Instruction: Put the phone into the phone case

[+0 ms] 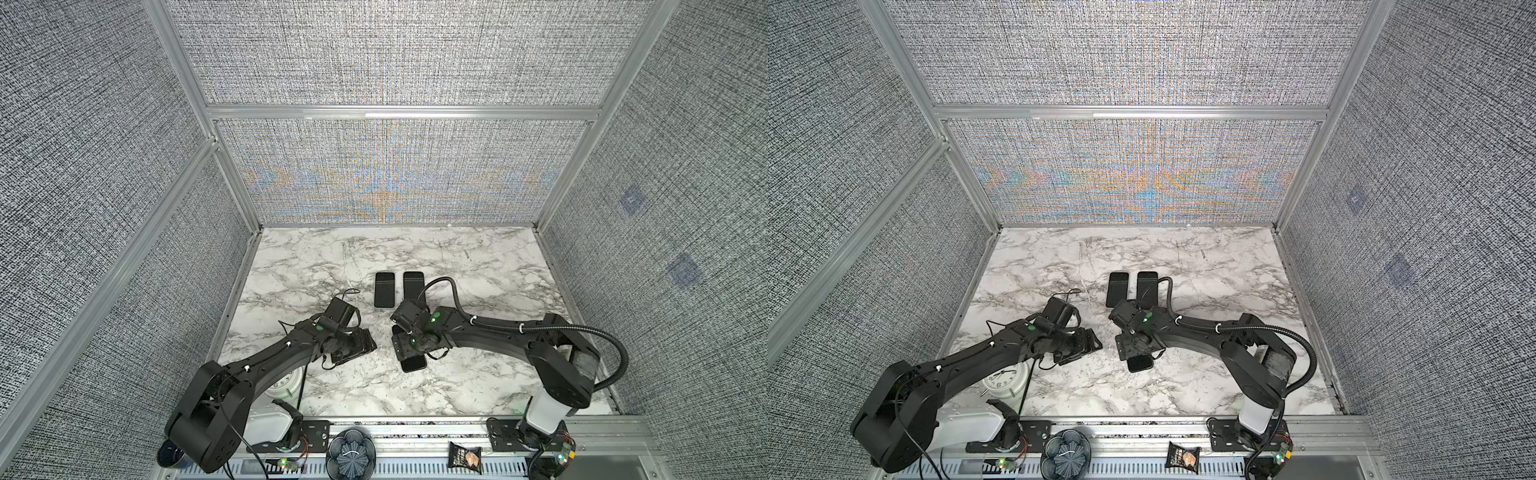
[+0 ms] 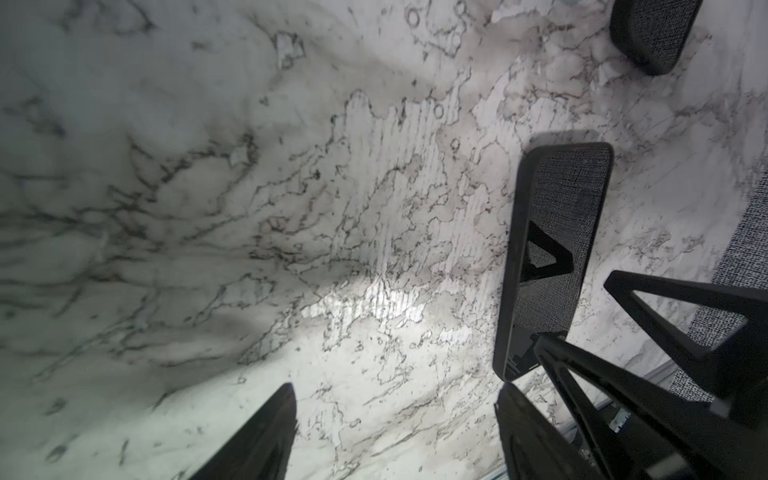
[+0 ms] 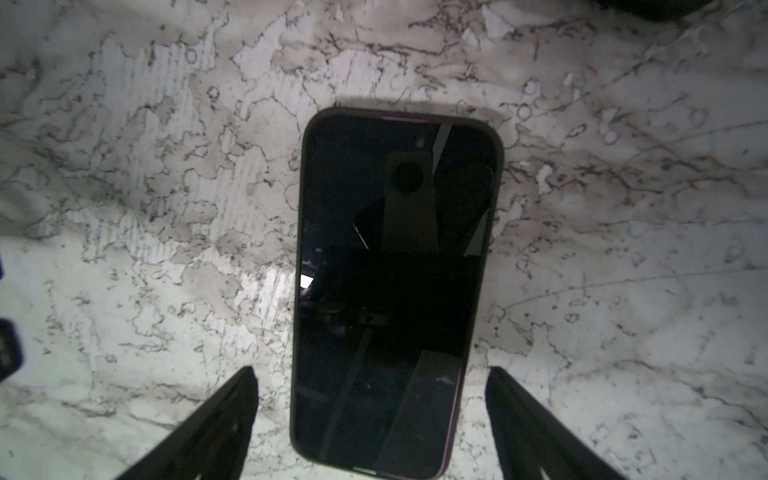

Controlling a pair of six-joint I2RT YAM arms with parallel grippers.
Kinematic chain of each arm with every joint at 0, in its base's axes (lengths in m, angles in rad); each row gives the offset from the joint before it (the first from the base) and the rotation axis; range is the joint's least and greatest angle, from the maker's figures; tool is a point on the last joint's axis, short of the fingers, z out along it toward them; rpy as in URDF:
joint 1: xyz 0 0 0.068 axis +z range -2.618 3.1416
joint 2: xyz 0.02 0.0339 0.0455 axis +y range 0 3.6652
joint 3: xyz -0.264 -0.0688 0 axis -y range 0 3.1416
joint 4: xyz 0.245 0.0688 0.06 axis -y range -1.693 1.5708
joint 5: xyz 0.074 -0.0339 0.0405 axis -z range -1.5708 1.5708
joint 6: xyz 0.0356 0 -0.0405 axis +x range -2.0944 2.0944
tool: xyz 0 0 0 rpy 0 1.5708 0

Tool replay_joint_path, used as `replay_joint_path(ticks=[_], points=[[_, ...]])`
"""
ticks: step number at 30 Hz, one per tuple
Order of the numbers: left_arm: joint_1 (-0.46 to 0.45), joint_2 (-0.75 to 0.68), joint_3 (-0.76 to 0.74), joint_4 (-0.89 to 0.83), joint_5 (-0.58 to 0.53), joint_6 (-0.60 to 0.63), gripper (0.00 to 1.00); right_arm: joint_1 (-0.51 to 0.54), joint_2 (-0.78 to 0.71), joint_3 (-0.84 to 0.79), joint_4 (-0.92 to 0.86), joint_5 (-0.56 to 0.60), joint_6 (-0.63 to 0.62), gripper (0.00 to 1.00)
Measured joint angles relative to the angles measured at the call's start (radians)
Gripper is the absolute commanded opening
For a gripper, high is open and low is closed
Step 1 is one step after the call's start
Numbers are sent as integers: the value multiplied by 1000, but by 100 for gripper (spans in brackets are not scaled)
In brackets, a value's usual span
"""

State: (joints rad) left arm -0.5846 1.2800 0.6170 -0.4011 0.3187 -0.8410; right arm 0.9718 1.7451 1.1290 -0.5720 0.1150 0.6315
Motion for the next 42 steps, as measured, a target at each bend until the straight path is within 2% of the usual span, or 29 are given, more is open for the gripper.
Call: replay_joint_path(ticks=[9,14,22,26,30,34,38,42], points=[[4,3,-24,6,-2,14,89,17,96,58,-39,39,18,90],[4,0,-29,11,-3,14,89,19,143,89,-64,55,41,79],[4,3,-29,10,-3,19,90,17,128,75,-61,61,69,72],[5,11,1,1,-4,27,89,-4,81,75,-132,68,69,70],[19,48,78,-23,-5,56,89,-70,-6,106,-173,85,48,68],[38,157,236,-50,-6,115,89,-195,-42,148,-201,105,-13,66],[57,291,402,-70,-2,172,89,-332,-5,208,-209,104,-96,65],[83,408,523,-90,20,210,88,-423,76,285,-201,84,-177,63]])
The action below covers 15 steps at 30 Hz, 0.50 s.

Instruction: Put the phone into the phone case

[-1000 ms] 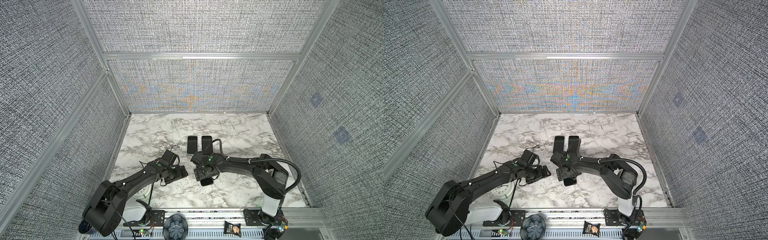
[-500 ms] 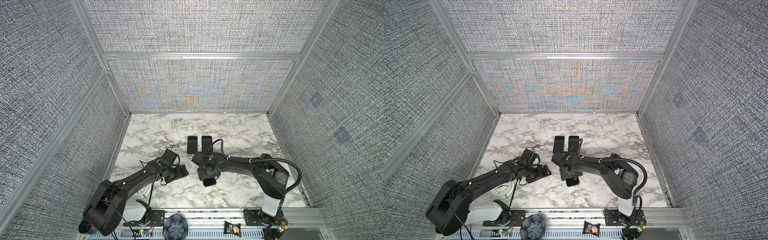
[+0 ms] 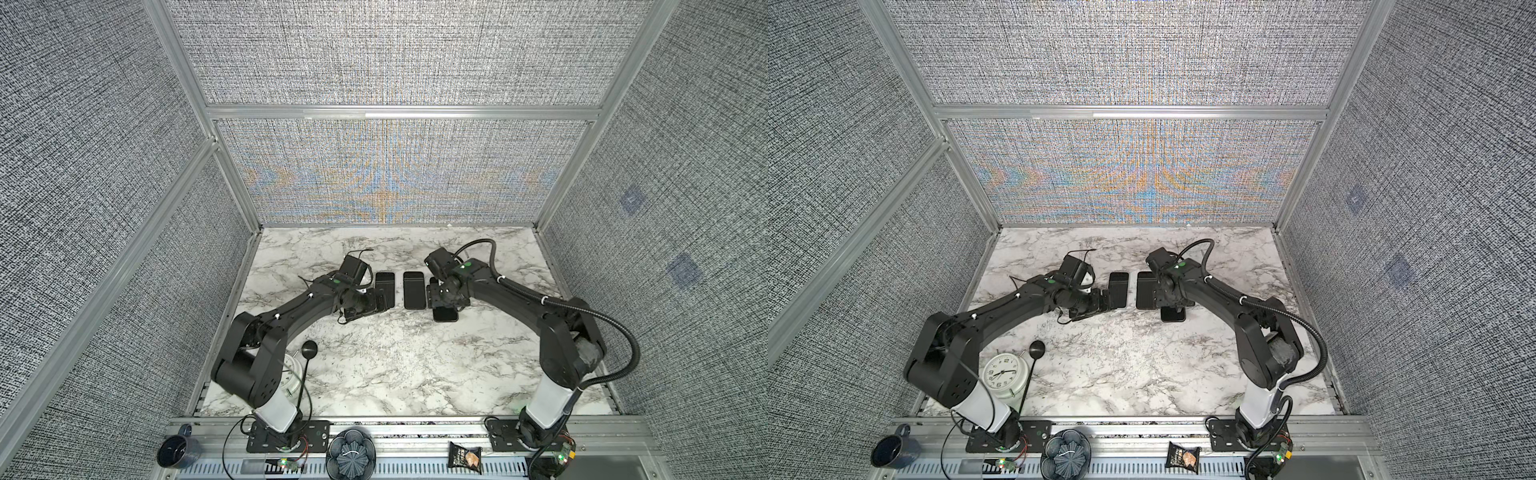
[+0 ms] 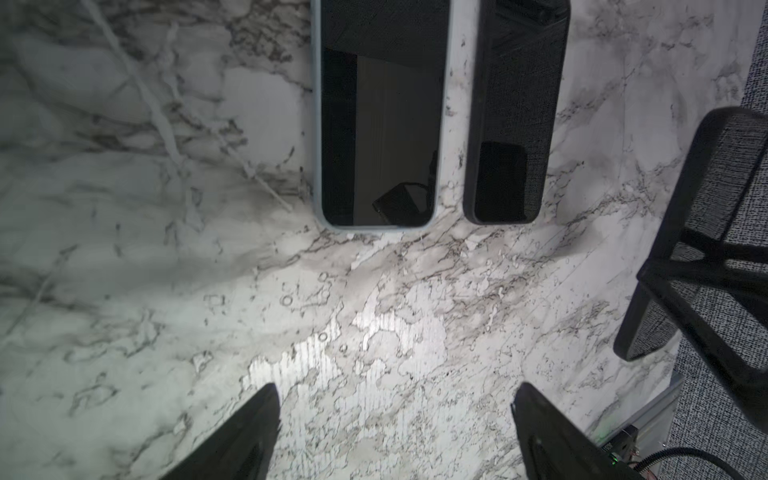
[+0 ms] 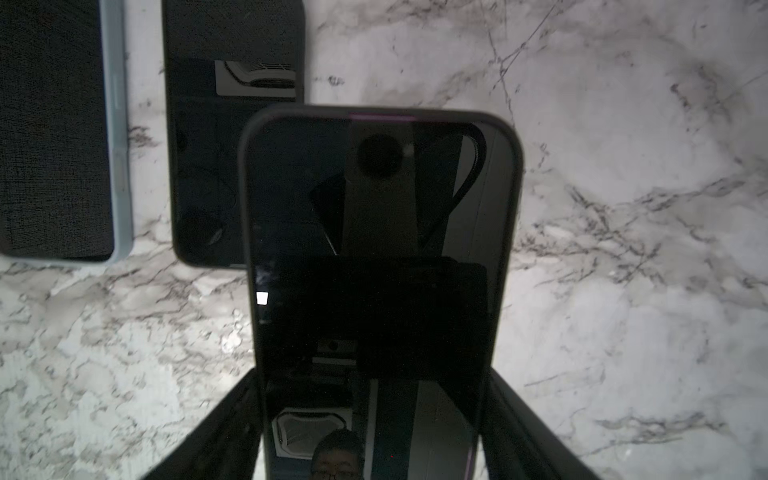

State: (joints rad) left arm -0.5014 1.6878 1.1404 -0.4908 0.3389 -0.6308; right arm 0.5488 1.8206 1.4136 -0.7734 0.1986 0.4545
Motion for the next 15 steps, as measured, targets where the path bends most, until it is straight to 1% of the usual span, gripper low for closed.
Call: replay_joint_path(ticks=[4,8,15], points=[[27,93,97,-7,26,24,88,-72,100,77,13,-29,-71,63],[46,151,153,-19,45,35,88,-126,186,142,33,-53,-112,62],[61,206,191,-35,83,51,88,-159,289,235,37,-98,-137,62]])
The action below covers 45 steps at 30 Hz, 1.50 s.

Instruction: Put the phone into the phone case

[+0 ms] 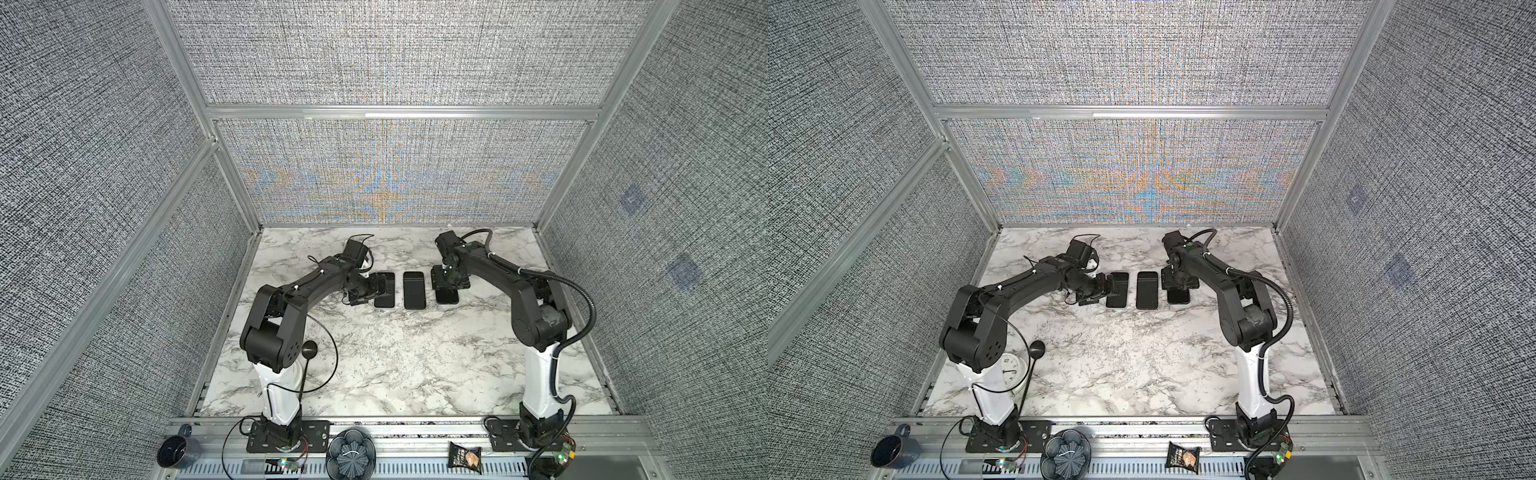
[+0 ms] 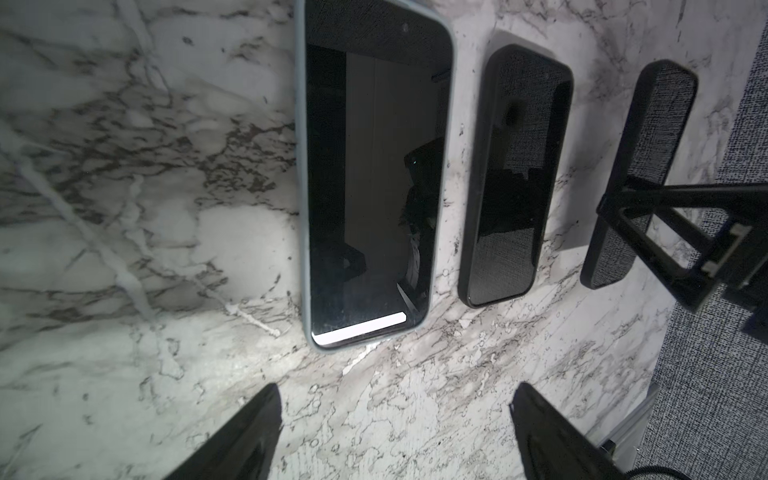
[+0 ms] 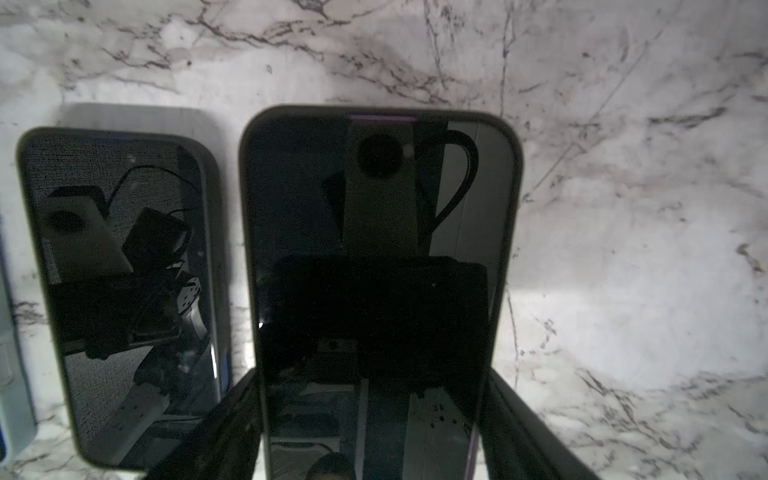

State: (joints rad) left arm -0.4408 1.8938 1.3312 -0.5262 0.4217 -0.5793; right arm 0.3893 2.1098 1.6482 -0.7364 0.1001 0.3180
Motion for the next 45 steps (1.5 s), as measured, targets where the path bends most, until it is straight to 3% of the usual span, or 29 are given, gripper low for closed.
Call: replay_joint_path(ticks=[8,21,27,31,34,38,42,45], points=[[5,-2,-7,-1,7,6,88,-16,45,15,-11,-13,-6,64],[13,-49,-42,-5,-1,26,89,-16,45,6,-14,-15,-7,85],[23,-107,-53,-3,-31,30,90,-10,-58,-37,-4,-15,-11,89],[26,-201,-94,1,-84,34,90,5,-220,-156,36,-8,-34,89],[27,-295,-127,-21,-216,53,90,11,-396,-303,116,31,-71,89],[26,-447,-297,-5,-505,77,85,-4,-632,-601,332,144,-200,88],[35,-600,-540,138,-799,212,84,-21,-808,-981,682,226,-390,84],[74,-673,-732,322,-897,373,87,-79,-817,-1210,962,229,-480,84]])
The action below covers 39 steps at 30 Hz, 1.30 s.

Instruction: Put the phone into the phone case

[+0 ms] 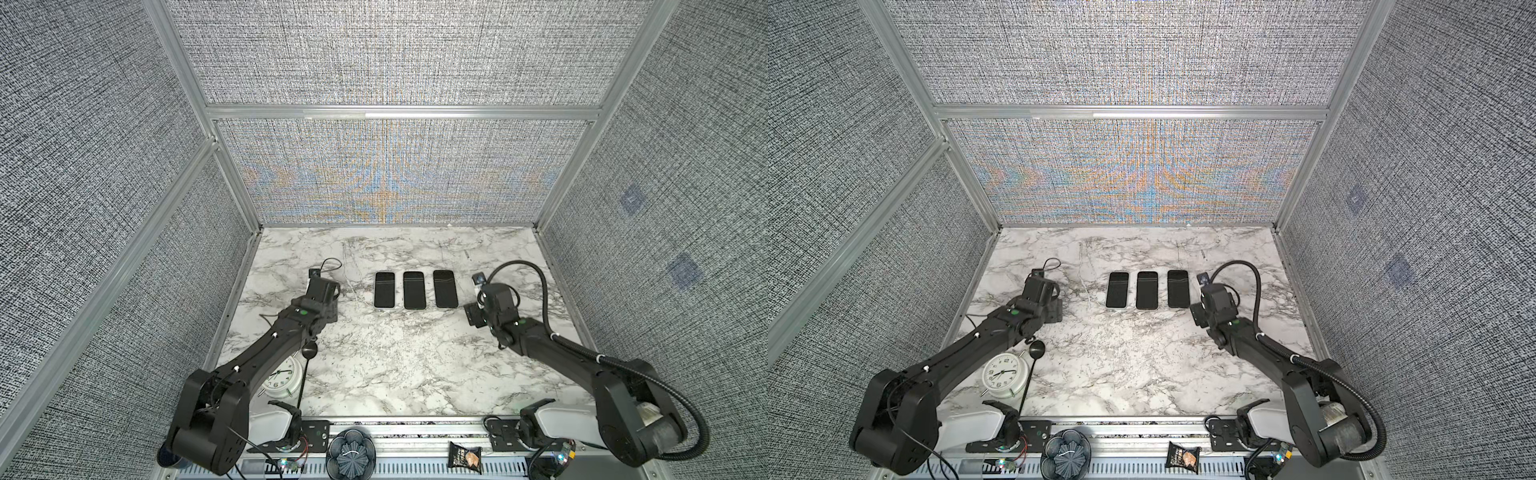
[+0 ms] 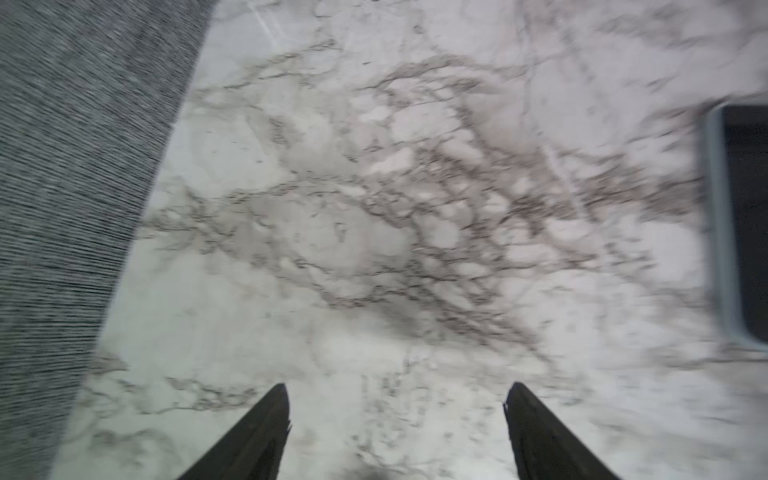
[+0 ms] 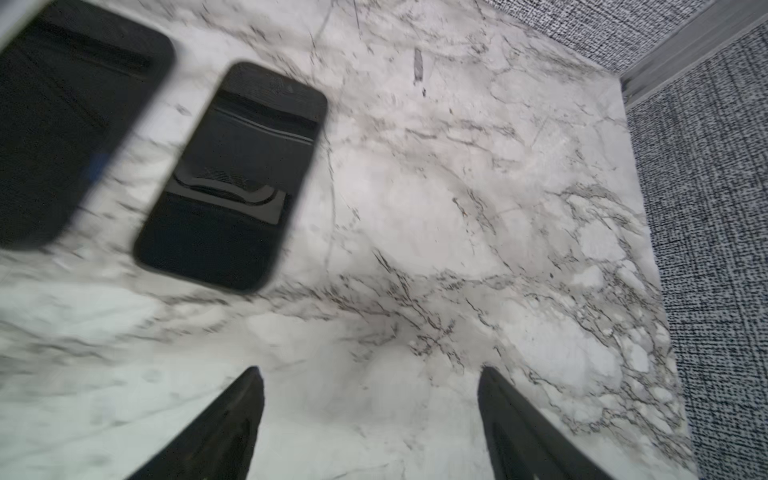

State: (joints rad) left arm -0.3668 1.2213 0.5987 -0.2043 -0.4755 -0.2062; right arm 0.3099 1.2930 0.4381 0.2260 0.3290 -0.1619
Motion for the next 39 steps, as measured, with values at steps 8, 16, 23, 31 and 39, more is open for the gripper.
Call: replay_joint_path(ticks=[8,16,23,31,39], points=[[206,54,-137,407,103,171,81,-123,167,-121,546,-93,-16,86],[315,145,-224,802,345,209,79,-228,241,-80,661,-290,51,99],[357,286,-256,1018,409,197,94,-258,247,-63,652,-361,80,99],[365,308,-218,1054,419,179,99,-268,253,-42,637,-360,102,99],[367,314,-209,1056,419,179,99,-290,260,-31,613,-392,121,99]])
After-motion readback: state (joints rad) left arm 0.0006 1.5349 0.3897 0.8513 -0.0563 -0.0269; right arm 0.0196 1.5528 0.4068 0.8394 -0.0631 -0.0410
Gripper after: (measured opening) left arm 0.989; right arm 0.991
